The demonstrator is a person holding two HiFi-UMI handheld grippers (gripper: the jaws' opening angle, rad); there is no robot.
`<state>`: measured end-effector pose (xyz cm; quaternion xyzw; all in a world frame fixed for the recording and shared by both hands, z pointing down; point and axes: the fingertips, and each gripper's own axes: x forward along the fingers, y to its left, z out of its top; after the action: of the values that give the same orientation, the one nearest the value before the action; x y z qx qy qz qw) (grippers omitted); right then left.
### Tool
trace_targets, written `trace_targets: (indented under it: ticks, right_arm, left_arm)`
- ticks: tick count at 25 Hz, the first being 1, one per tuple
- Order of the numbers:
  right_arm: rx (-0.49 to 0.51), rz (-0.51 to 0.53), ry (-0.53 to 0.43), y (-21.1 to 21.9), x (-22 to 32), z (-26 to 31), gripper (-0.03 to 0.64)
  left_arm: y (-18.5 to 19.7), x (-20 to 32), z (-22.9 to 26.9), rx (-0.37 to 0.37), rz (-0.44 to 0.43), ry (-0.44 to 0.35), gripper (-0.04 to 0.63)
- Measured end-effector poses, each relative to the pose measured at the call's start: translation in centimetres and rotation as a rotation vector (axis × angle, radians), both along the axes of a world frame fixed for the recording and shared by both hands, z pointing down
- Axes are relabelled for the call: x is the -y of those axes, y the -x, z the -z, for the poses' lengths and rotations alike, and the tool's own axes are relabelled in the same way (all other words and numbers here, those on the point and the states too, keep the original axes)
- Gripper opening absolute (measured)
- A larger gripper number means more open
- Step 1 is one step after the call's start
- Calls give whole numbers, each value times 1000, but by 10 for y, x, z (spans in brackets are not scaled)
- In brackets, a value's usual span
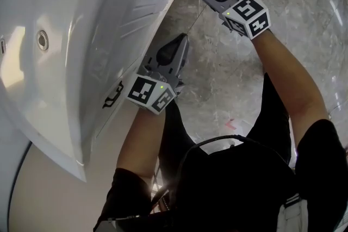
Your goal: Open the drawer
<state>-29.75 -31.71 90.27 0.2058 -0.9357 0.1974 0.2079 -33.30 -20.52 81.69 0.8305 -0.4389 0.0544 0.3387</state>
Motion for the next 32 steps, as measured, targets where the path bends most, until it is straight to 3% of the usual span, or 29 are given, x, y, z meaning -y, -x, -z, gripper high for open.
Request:
trace_targets:
  ticks: [6, 17, 32]
  right_arm:
    - [-44, 35, -35, 16, 4, -50, 138]
    - [-105, 40, -112, 51, 29, -112, 163]
    - [-150, 97, -161, 74, 41, -136, 156]
  left_arm:
    - [1, 5, -35, 9, 9, 2, 0]
    - [0, 9, -78, 3, 20, 27, 0]
    - [-12, 27, -72, -37, -11, 20, 0]
